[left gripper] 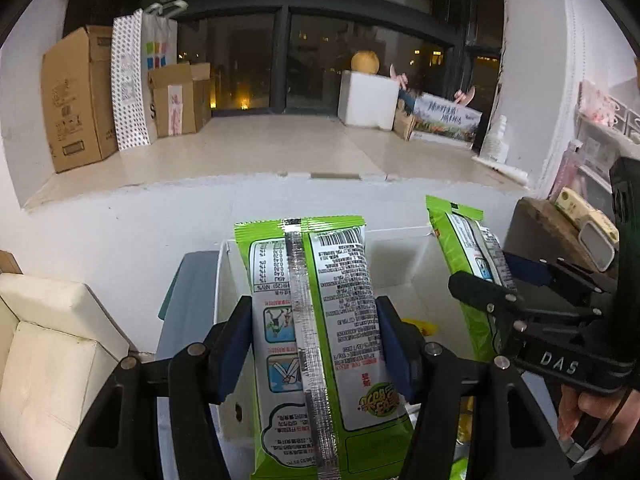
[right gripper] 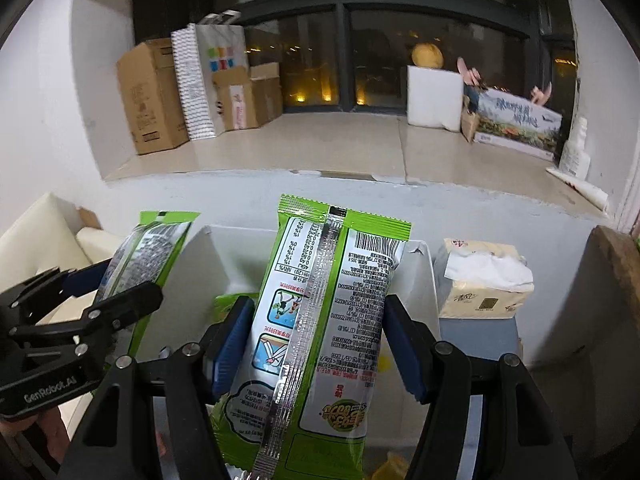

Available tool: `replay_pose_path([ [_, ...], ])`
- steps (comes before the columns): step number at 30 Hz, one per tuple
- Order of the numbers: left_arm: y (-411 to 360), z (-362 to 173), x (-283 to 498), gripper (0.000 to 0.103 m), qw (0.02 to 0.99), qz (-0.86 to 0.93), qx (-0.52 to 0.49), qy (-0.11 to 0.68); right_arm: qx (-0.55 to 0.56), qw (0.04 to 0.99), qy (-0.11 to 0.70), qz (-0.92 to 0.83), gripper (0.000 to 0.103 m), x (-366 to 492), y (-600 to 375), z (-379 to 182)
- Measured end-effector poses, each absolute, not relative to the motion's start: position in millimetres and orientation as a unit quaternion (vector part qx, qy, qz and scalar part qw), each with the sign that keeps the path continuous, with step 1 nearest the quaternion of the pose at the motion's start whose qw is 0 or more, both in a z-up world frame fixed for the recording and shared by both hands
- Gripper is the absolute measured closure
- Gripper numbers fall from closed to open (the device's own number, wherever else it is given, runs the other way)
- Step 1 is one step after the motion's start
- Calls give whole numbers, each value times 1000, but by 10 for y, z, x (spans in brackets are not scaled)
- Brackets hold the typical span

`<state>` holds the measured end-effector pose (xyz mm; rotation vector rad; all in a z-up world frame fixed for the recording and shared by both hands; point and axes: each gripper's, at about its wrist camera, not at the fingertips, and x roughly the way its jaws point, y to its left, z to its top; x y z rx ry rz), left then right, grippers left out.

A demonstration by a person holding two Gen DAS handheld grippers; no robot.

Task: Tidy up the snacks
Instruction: 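Grasp two long green snack strips with both grippers and drop them in the box, then grasp the green seaweed packet with the right gripper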

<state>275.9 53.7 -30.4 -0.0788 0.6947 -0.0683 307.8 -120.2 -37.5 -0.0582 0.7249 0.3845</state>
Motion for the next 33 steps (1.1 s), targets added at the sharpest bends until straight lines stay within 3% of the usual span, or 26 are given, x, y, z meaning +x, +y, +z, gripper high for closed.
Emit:
replay_pose_path([
  [2,560,-368,2880,27,937,-33,-42,345,-21,915,357,185,30,3187,-1199,-430],
  [3,569,-396,2936,23,937,-25,-40,346,-18,914,361,184,25,3240,-1192,-467],
  [4,576,-426,2974,10,937,-16,-37,348,-20,911,371,180,21,3289,-1180,-511],
  [5,586,-457,3004,3,936,-14,-34,349,-22,908,380,175,11,3314,-1172,-543],
  [6,598,-484,3018,1,936,-13,-33,351,-26,907,387,166,7,3339,-1177,-577],
  [9,638,-559,3029,0,931,-21,-36,363,-16,910,385,154,0,3337,-1259,-610],
  [17,718,-532,2783,0,933,-16,-33,359,13,921,357,154,0,3070,-1498,-408],
  [26,656,-393,1906,0,944,-11,-27,327,19,935,294,200,0,2049,-1743,-208],
  [33,511,-678,1076,0,940,-9,-35,340,8,915,355,190,0,1205,-1680,-702],
])
